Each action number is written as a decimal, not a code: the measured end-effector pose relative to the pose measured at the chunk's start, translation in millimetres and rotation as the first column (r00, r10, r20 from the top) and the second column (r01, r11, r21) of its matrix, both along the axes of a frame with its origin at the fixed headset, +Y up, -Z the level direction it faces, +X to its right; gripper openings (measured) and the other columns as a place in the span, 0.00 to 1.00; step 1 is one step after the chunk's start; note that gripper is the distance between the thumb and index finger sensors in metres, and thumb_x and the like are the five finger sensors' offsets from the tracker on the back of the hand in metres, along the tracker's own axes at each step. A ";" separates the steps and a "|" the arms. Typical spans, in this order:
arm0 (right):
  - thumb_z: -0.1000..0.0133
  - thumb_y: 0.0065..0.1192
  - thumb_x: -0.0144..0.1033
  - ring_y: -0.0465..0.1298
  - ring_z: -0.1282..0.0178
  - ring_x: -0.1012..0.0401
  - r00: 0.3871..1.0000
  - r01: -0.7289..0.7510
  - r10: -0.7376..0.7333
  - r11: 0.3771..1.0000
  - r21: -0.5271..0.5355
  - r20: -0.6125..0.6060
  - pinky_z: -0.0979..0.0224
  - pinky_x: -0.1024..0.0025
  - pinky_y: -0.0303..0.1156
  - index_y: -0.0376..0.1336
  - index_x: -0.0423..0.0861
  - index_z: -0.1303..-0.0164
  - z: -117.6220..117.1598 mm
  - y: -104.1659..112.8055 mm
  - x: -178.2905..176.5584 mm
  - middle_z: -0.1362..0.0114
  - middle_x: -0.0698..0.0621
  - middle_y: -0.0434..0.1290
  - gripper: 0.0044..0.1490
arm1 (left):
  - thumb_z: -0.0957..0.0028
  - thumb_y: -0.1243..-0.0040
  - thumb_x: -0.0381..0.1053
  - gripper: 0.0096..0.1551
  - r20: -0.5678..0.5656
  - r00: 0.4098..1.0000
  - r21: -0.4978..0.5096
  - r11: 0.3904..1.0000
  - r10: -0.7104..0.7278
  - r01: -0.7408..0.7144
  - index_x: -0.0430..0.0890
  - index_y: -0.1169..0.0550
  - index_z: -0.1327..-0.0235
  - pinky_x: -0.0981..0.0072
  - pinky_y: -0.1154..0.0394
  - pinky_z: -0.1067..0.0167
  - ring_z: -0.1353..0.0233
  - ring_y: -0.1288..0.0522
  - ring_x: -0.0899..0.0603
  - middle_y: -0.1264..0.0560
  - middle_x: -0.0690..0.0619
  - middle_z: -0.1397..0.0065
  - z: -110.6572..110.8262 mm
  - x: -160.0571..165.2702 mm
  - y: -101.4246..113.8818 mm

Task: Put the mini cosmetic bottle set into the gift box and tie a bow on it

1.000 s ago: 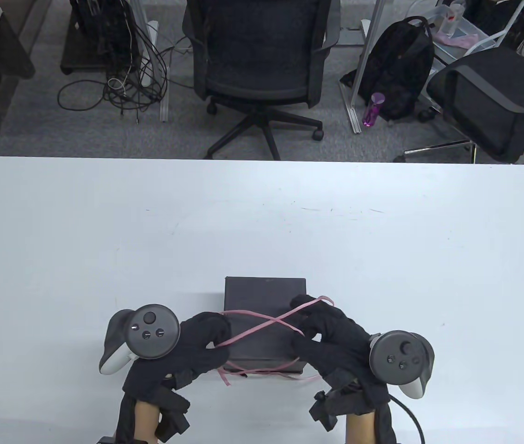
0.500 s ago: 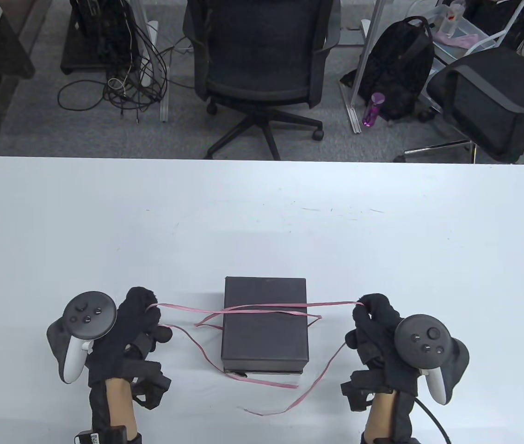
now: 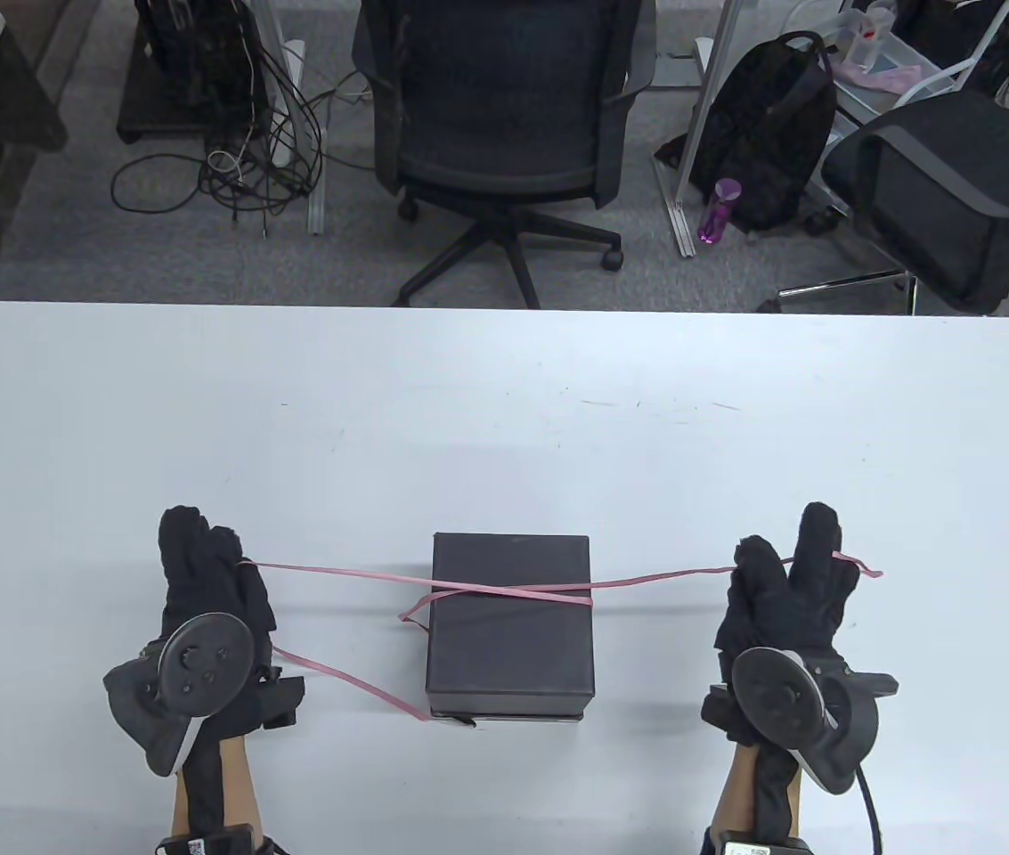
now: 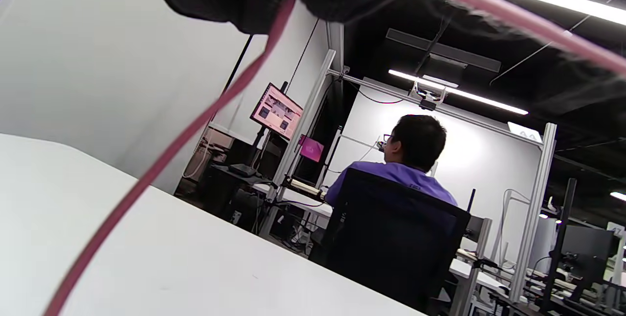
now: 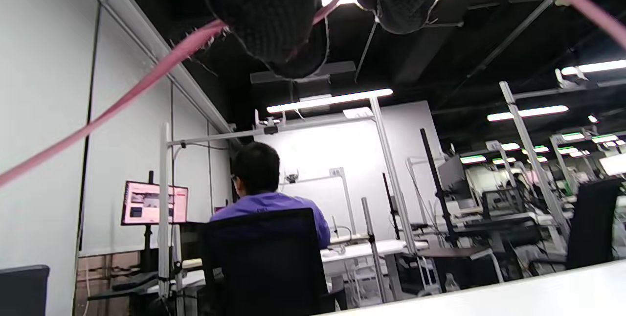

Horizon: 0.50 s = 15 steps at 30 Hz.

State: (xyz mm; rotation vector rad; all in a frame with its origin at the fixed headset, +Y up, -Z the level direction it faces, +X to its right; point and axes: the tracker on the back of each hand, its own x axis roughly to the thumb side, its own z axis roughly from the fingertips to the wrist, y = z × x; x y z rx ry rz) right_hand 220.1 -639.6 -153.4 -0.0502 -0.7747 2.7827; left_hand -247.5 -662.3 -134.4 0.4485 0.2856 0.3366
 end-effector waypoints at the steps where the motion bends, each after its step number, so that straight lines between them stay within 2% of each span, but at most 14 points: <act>1: 0.42 0.61 0.24 0.56 0.22 0.36 0.999 0.033 -0.032 0.999 -0.044 0.025 0.28 0.35 0.52 0.69 0.35 0.38 -2.4 -4.0 3.4 0.17 0.26 0.47 0.22 | 0.38 0.40 0.44 0.20 -0.014 1.000 -0.014 1.000 -0.021 0.020 0.41 0.29 0.36 0.49 0.27 0.28 0.21 0.29 0.38 0.42 0.33 0.18 -1.2 -1.7 -2.7; 5: 0.41 0.61 0.23 0.55 0.23 0.34 0.989 0.072 -0.036 0.964 -0.255 0.143 0.29 0.33 0.52 0.68 0.33 0.37 -13.2 -25.1 15.7 0.18 0.23 0.46 0.23 | 0.39 0.39 0.45 0.20 -0.074 0.994 -0.086 0.994 -0.079 0.073 0.41 0.28 0.37 0.48 0.28 0.28 0.21 0.29 0.38 0.42 0.33 0.18 -5.7 -9.9 -13.9; 9: 0.40 0.60 0.24 0.55 0.23 0.31 0.979 0.143 -0.068 0.898 -0.415 0.190 0.29 0.30 0.53 0.68 0.33 0.36 -21.5 -46.8 21.3 0.18 0.21 0.45 0.23 | 0.38 0.39 0.45 0.20 -0.093 0.995 -0.241 0.969 0.025 -0.047 0.41 0.28 0.36 0.47 0.28 0.27 0.21 0.29 0.37 0.42 0.33 0.18 -15.1 -18.7 -38.4; 12: 0.40 0.62 0.25 0.56 0.25 0.28 0.978 0.141 -0.053 0.879 -0.456 0.201 0.31 0.27 0.57 0.69 0.34 0.37 -24.2 -54.9 21.1 0.19 0.20 0.48 0.23 | 0.38 0.39 0.45 0.20 -0.108 0.993 -0.326 0.942 0.049 -0.082 0.45 0.28 0.36 0.48 0.25 0.29 0.22 0.27 0.37 0.40 0.33 0.18 -19.7 -20.9 -50.3; 14: 0.41 0.63 0.25 0.56 0.25 0.26 0.977 0.133 -0.035 0.869 -0.477 0.209 0.31 0.26 0.58 0.70 0.34 0.38 -24.7 -56.2 20.1 0.18 0.23 0.50 0.22 | 0.39 0.38 0.48 0.20 -0.165 0.985 -0.376 0.920 0.052 -0.112 0.51 0.27 0.35 0.50 0.21 0.36 0.30 0.21 0.38 0.37 0.37 0.18 -18.9 -21.5 -50.7; 15: 0.41 0.65 0.26 0.58 0.25 0.27 0.977 0.126 -0.024 0.870 -0.477 0.214 0.31 0.27 0.60 0.71 0.35 0.39 -24.5 -55.9 19.8 0.18 0.23 0.51 0.22 | 0.39 0.38 0.48 0.20 -0.185 0.981 -0.370 0.922 0.052 -0.118 0.53 0.28 0.35 0.56 0.18 0.43 0.39 0.18 0.42 0.35 0.38 0.19 -17.8 -22.4 -49.0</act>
